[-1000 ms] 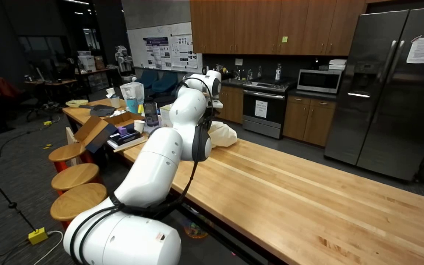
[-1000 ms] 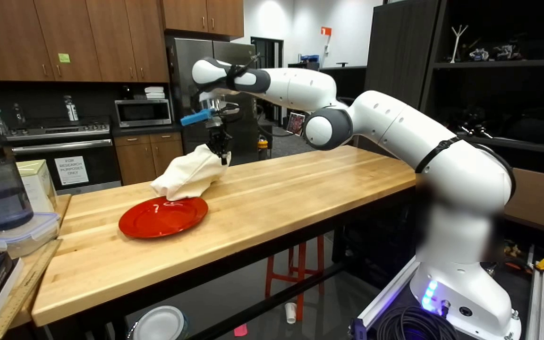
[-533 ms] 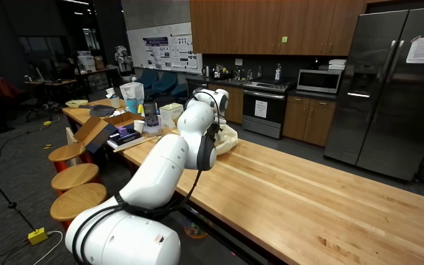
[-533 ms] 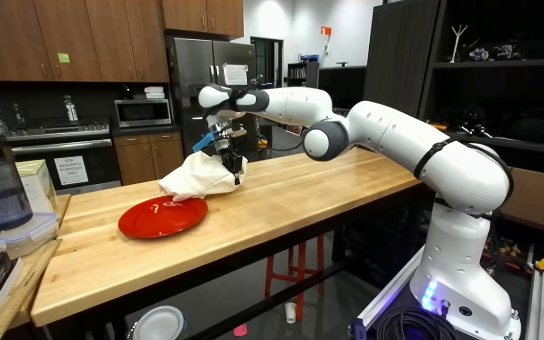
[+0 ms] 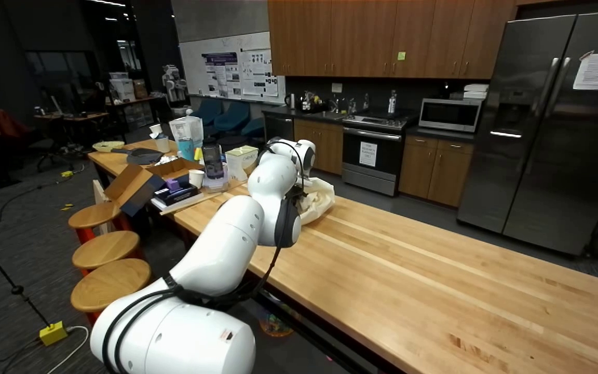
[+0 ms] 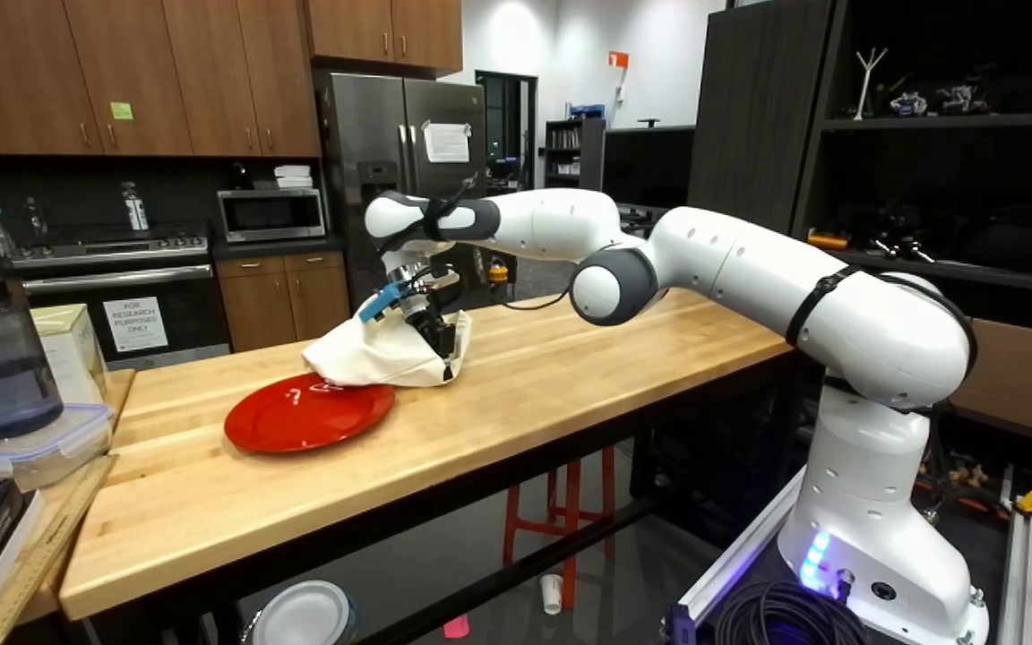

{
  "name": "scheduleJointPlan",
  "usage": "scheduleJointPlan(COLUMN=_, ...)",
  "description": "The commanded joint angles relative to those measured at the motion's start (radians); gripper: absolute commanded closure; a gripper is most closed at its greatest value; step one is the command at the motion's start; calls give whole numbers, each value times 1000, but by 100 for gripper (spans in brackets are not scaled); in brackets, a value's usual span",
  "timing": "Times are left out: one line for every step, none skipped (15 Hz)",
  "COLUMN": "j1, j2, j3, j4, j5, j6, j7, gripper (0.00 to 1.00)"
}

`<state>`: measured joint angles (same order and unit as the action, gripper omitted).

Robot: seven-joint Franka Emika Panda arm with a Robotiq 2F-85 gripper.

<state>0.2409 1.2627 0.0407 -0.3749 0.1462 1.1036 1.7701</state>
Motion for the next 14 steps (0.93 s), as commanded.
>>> scheduleJointPlan(j1=49, j2=16, j3=-4, j4=37, j5=-44, j6=36, j7=-57, gripper=99)
scheduleJointPlan(j1=67, j2=7, j3=-9, j4=32, j5=-60, j6=64, j7=-75, gripper=99)
scheduleJointPlan(j1=83, j2=-11, j3=-10, j4=8, j5=-74, j6=106, j7=-89, gripper=99)
scheduleJointPlan(j1=99, j2=-20, j3=-9, j4=7, j5=-83, j6=142, j7=-96, gripper=99)
scheduleJointPlan(j1=115, j2=-27, j3=-11, j4=8, j5=-94, j6=178, j7=-106, gripper=99)
scheduleJointPlan(j1=132, j2=-33, j3=-12, j4=9, j5=-104, j6=218, j7=-114, gripper=99)
scheduleJointPlan(j1=147, j2=-39, j3=-14, j4=10, j5=-115, j6=257, j7=-123, gripper=99)
scheduleJointPlan(j1=161, j2=-44, j3=-15, j4=13, j5=-121, j6=294, j7=-132, gripper=99)
scheduleJointPlan(j1=174, j2=-48, j3=-16, j4=16, j5=-128, j6=331, j7=-142, gripper=99)
scheduleJointPlan(j1=186, j2=-54, j3=-14, j4=18, j5=-132, j6=364, j7=-150, gripper=99)
scheduleJointPlan(j1=195, j2=-61, j3=-10, j4=19, j5=-132, j6=391, j7=-159, gripper=99)
scheduleJointPlan(j1=205, j2=-67, j3=-9, j4=20, j5=-133, j6=419, j7=-172, gripper=99)
scheduleJointPlan(j1=215, j2=-71, j3=-9, j4=21, j5=-136, j6=435, j7=-189, gripper=99)
scheduleJointPlan(j1=225, j2=-75, j3=-9, j4=21, j5=-140, j6=452, j7=-210, gripper=99)
